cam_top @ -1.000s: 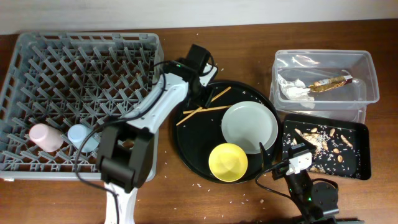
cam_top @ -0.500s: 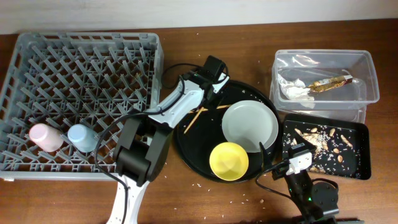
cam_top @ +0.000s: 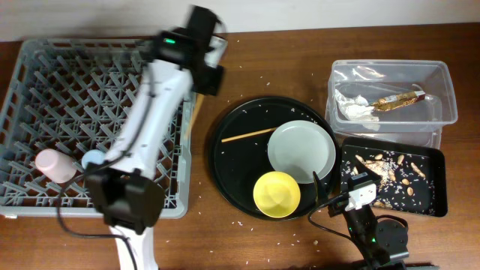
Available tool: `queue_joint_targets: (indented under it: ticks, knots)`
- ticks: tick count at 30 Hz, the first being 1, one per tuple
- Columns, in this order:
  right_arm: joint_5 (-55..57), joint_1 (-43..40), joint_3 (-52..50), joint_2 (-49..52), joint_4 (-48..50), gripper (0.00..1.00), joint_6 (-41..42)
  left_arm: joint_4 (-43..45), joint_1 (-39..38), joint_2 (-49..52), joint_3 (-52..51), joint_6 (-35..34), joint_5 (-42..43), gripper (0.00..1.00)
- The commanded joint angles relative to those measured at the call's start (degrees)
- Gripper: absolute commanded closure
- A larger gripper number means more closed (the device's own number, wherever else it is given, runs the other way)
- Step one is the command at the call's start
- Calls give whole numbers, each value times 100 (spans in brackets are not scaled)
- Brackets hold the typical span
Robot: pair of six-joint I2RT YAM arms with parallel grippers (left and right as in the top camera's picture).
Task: Sort waste into correct bins and load items into the dishwasher rack
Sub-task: 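Reach the left gripper to the wooden chopsticks and grasp them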
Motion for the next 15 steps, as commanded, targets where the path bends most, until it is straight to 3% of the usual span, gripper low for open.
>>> queue_joint_targets:
  ticks: [1, 8, 10, 13, 15]
  knots:
    - [-15, -28, -52, -37, 13, 2, 46, -7, 597, 136, -221, -608, -85, 100]
    - [-15, -28, -52, -37, 13, 2, 46, 820, 857, 273, -1556, -778, -90, 99]
    - [-15, -28, -52, -37, 13, 2, 46, 844, 868, 273, -1637, -780, -131, 78]
    - [-15, -28, -52, -37, 11, 2, 46, 660, 861, 240, -1283, -778, -4, 76]
    - [-15, -28, -52, -37, 13, 2, 46, 238, 780, 203, -647, -778, 704, 68]
